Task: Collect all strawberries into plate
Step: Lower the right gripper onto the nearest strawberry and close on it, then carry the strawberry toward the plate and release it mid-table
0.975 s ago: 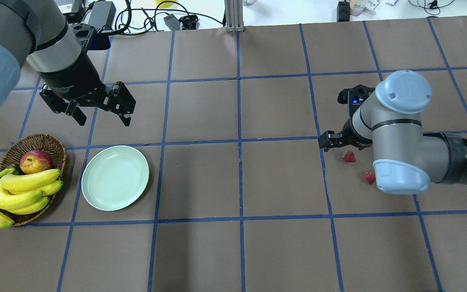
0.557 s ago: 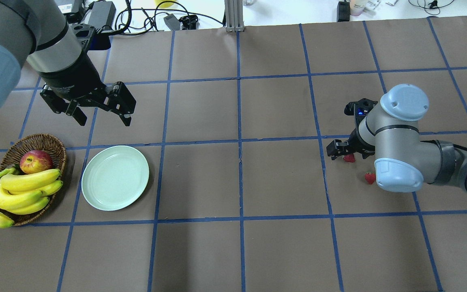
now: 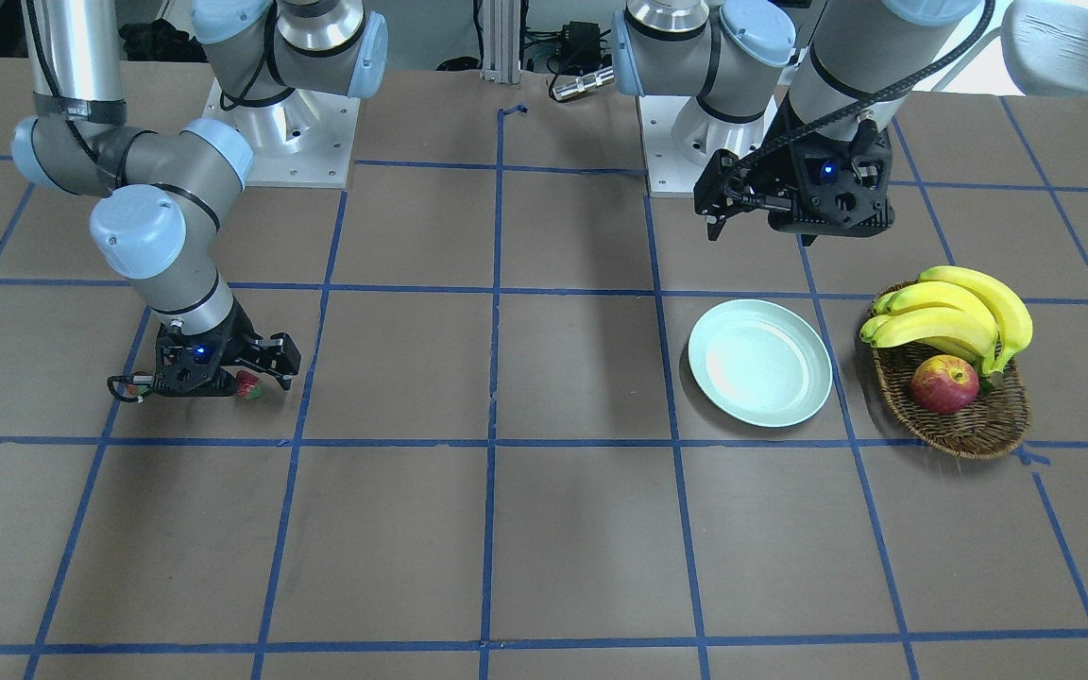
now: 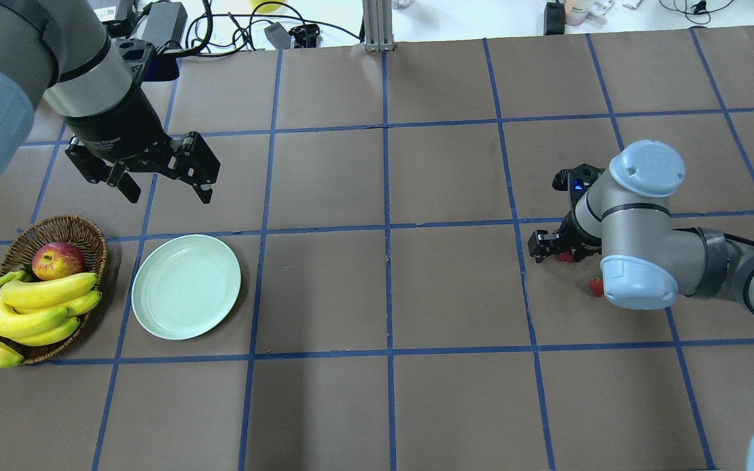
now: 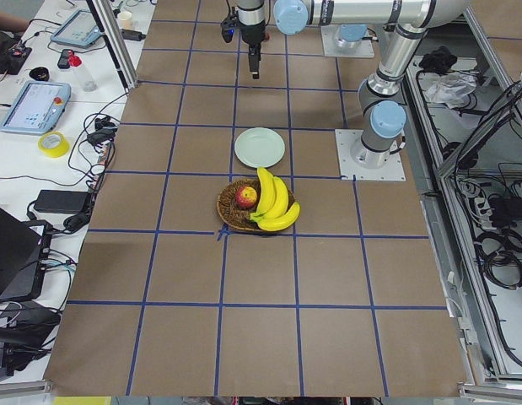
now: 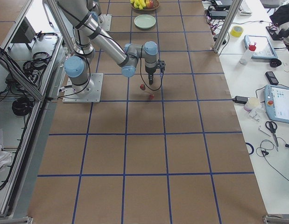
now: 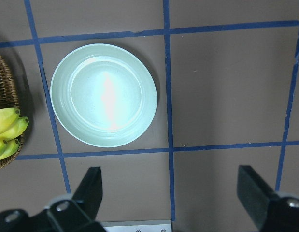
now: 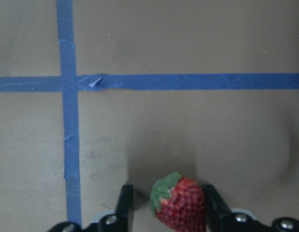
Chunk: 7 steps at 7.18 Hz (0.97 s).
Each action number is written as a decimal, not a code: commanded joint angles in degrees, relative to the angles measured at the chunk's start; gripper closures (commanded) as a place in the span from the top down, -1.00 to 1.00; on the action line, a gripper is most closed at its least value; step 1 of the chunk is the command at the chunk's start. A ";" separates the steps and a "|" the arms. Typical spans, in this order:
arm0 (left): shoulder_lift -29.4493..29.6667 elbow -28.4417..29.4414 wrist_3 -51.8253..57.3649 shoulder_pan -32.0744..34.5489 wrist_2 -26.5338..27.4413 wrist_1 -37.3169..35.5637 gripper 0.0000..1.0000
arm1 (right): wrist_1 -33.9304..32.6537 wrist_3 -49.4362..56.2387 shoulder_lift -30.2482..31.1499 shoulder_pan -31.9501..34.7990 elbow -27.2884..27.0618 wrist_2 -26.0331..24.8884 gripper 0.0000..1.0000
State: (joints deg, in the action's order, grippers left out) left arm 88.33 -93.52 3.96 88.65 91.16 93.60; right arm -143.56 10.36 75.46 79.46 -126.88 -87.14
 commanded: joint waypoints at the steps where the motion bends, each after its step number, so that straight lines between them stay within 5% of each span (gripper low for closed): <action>1: 0.00 0.00 0.09 0.03 -0.02 0.00 1.00 | 0.30 -1.04 0.48 0.08 0.31 0.21 -0.63; 7: 0.00 0.00 0.00 0.12 -0.02 0.00 1.00 | 5.66 -44.93 -1.97 25.53 11.02 2.66 -0.60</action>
State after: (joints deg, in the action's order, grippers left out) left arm 88.33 -93.52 3.96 88.71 91.14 93.60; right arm -138.42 -26.85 74.79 100.32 -118.17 -85.42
